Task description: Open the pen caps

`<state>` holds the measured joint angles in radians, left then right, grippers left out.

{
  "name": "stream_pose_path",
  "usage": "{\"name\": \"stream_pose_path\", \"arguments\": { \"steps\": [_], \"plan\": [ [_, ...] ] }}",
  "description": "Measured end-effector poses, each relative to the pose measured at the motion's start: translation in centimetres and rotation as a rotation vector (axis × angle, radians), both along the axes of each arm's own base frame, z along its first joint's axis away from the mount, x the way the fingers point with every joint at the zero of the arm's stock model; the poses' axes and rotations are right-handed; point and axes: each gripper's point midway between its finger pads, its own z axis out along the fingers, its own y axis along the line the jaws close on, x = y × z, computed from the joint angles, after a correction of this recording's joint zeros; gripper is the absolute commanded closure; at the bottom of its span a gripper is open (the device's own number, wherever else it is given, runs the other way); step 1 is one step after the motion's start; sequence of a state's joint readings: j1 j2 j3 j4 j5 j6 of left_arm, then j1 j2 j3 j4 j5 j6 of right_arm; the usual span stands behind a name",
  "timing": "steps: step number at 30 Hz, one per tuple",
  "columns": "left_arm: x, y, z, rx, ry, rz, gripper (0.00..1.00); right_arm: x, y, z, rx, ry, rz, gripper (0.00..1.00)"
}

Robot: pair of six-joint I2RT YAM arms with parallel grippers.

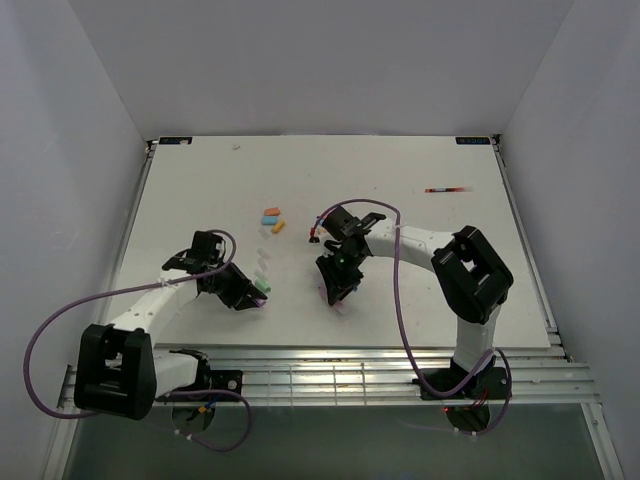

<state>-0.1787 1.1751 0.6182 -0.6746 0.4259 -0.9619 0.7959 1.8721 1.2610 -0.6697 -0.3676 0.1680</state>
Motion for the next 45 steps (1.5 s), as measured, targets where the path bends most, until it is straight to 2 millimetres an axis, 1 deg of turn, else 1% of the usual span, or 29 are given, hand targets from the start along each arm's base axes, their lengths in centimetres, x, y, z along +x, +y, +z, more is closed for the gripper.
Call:
{"name": "stream_pose_path", "arguments": {
  "steps": [3, 4, 7, 10, 13, 14, 18, 20, 21, 24, 29, 30, 32, 34, 35, 37, 38, 40, 41, 43, 45],
  "plan": [
    [-0.8, 0.1, -1.3, 0.007, 0.060, 0.008, 1.00, 0.2, 0.1, 0.0, 0.001, -0.007, -0.001, 0.92],
    [-1.1, 0.1, -1.7, 0.008, 0.075, 0.008, 0.95, 0.3, 0.1, -0.1, 0.004, -0.013, -0.002, 0.92],
    [-1.5, 0.2, -2.4, 0.013, 0.108, 0.013, 0.86, 0.5, 0.1, -0.2, 0.000, -0.025, -0.004, 0.92],
    [-1.7, 0.2, -3.2, 0.018, 0.137, 0.014, 0.82, 0.7, 0.0, -0.8, -0.015, -0.025, -0.006, 0.92],
    [-1.9, 0.3, -4.0, 0.027, 0.170, 0.015, 0.75, 0.5, -0.1, -1.5, -0.032, -0.010, -0.006, 0.92],
    [-1.9, 0.3, -4.2, 0.030, 0.178, 0.015, 0.72, 0.5, -0.1, -1.6, -0.033, -0.008, -0.006, 0.92],
    [-1.7, 0.5, -4.8, 0.048, 0.192, 0.019, 0.66, 0.6, -0.2, -1.7, -0.035, -0.012, 0.000, 0.92],
    [-1.4, 0.6, -4.8, 0.052, 0.190, 0.019, 0.62, 0.6, -0.2, -1.7, -0.036, -0.015, 0.004, 0.92],
    [-1.2, 0.6, -4.9, 0.056, 0.186, 0.020, 0.58, 0.6, -0.2, -1.8, -0.037, -0.017, 0.006, 0.92],
    [-0.9, 0.6, -4.9, 0.056, 0.183, 0.022, 0.54, 0.7, -0.3, -1.8, -0.041, -0.021, 0.009, 0.91],
    [-0.6, 0.6, -4.8, 0.054, 0.178, 0.028, 0.47, 1.2, -0.4, -1.8, -0.051, -0.043, 0.014, 0.82],
    [-0.5, 0.6, -4.8, 0.053, 0.178, 0.030, 0.46, 1.3, -0.4, -1.9, -0.054, -0.049, 0.017, 0.78],
    [-0.5, 0.6, -4.8, 0.052, 0.177, 0.031, 0.44, 1.5, -0.5, -1.8, -0.060, -0.061, 0.024, 0.73],
    [-0.4, 0.5, -4.7, 0.049, 0.174, 0.031, 0.43, 1.7, -0.5, -1.8, -0.063, -0.070, 0.028, 0.70],
    [-0.4, 0.5, -4.7, 0.048, 0.173, 0.032, 0.41, 1.7, -0.6, -1.8, -0.065, -0.074, 0.030, 0.66],
    [-0.3, 0.5, -4.6, 0.047, 0.168, 0.031, 0.41, 1.9, -0.6, -1.8, -0.069, -0.082, 0.033, 0.62],
    [-0.3, 0.5, -4.5, 0.046, 0.163, 0.031, 0.41, 1.9, -0.7, -1.8, -0.073, -0.084, 0.035, 0.58],
    [-0.1, 0.6, -4.3, 0.047, 0.149, 0.032, 0.40, 1.9, -0.9, -1.7, -0.082, -0.085, 0.036, 0.55],
    [-0.1, 0.5, -4.1, 0.046, 0.140, 0.032, 0.39, 2.0, -1.0, -1.7, -0.089, -0.088, 0.035, 0.52],
    [0.1, 0.5, -3.7, 0.044, 0.120, 0.029, 0.38, 2.1, -1.1, -1.5, -0.096, -0.094, 0.034, 0.50],
    [0.3, 0.5, -3.2, 0.039, 0.095, 0.030, 0.37, 2.2, -1.2, -0.9, -0.103, -0.101, 0.029, 0.46]
  ]
}}
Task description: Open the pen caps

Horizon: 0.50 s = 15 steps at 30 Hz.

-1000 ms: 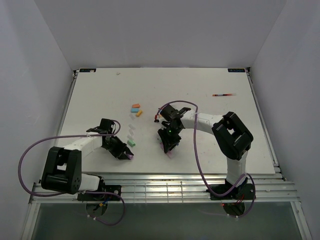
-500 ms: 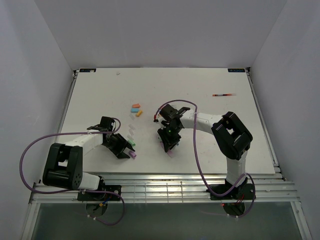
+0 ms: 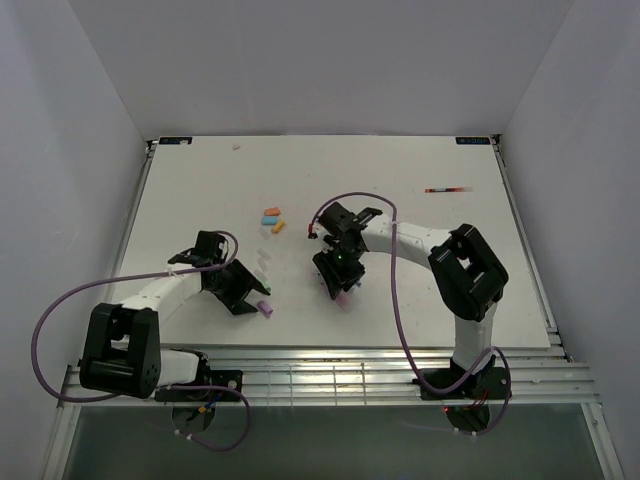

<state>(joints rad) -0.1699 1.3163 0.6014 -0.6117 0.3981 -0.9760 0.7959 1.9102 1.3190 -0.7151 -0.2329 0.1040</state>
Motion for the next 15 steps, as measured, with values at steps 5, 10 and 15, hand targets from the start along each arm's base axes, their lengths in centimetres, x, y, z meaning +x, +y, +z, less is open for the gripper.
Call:
{"name": "stream_pose_path", "arguments": {
  "steps": [5, 10, 15],
  "plan": [
    [0.5, 0.0, 1.3, -0.007, -0.048, 0.000, 0.34, 1.6, 1.2, 3.7, 0.046, -0.066, -0.017, 0.43],
    [1.4, 0.0, 2.4, -0.004, -0.102, -0.009, 0.32, 3.9, 2.7, 9.0, 0.133, -0.168, -0.075, 0.43],
    [2.9, 0.3, 3.9, 0.021, -0.193, -0.031, 0.32, 8.4, 2.0, 13.6, 0.189, -0.244, -0.275, 0.43]
  ]
}}
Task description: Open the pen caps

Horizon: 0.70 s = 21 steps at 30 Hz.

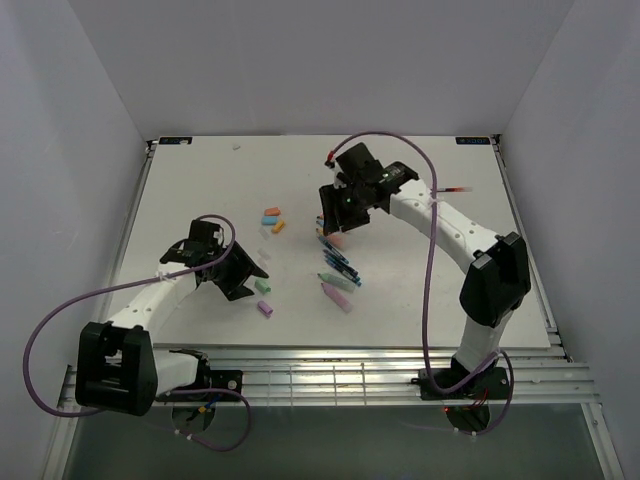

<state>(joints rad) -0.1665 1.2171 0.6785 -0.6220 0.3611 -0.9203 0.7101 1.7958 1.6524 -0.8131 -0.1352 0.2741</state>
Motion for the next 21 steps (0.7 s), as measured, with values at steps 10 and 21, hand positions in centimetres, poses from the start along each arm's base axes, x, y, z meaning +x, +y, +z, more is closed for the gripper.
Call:
{"name": "stream_pose_path", "arguments": {
  "steps": [10, 21],
  "plan": [
    [1.7, 0.0, 2.3, 0.004, -0.180, -0.043, 0.32, 17.2, -15.7, 0.0, 0.021, -0.006, -0.824, 0.42],
    [2.3, -0.4, 3.9, -0.016, -0.331, -0.088, 0.29, 26.1, -25.2, -4.8, 0.027, 0.006, -1.214, 0.37]
  ]
}}
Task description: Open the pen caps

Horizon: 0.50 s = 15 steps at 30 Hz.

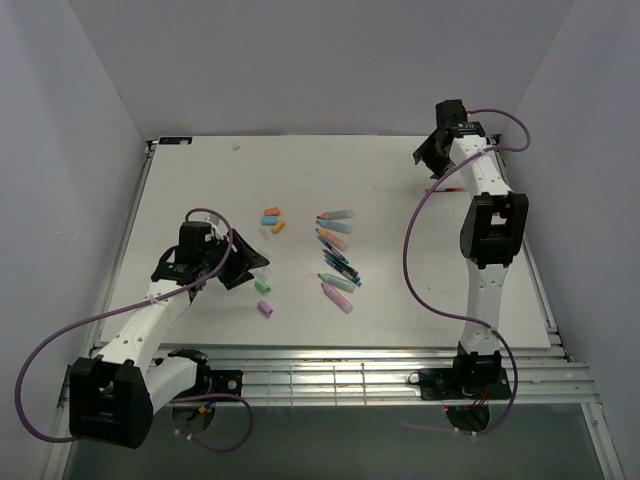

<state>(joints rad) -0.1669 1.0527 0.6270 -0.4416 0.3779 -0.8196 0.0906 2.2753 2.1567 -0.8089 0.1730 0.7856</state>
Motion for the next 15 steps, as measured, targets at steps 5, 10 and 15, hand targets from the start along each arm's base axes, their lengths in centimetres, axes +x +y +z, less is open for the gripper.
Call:
{"name": "stream_pose_path", "arguments": {
  "steps": [5, 10, 15],
  "plan": [
    [0.3, -0.1, 0.7, -0.012, -0.045, -0.003, 0.29, 0.8, -2.7, -2.7, -0.028, 0.034, -0.075, 0.37],
    [0.1, -0.1, -0.2, -0.012, -0.027, -0.006, 0.29, 1.1, -4.6, -5.2, -0.073, 0.068, -0.117, 0.37],
    [0.3, -0.3, -0.5, -0.014, -0.021, -0.009, 0.29, 1.7, -5.4, -6.6, -0.117, 0.073, -0.107, 0.36]
  ]
}}
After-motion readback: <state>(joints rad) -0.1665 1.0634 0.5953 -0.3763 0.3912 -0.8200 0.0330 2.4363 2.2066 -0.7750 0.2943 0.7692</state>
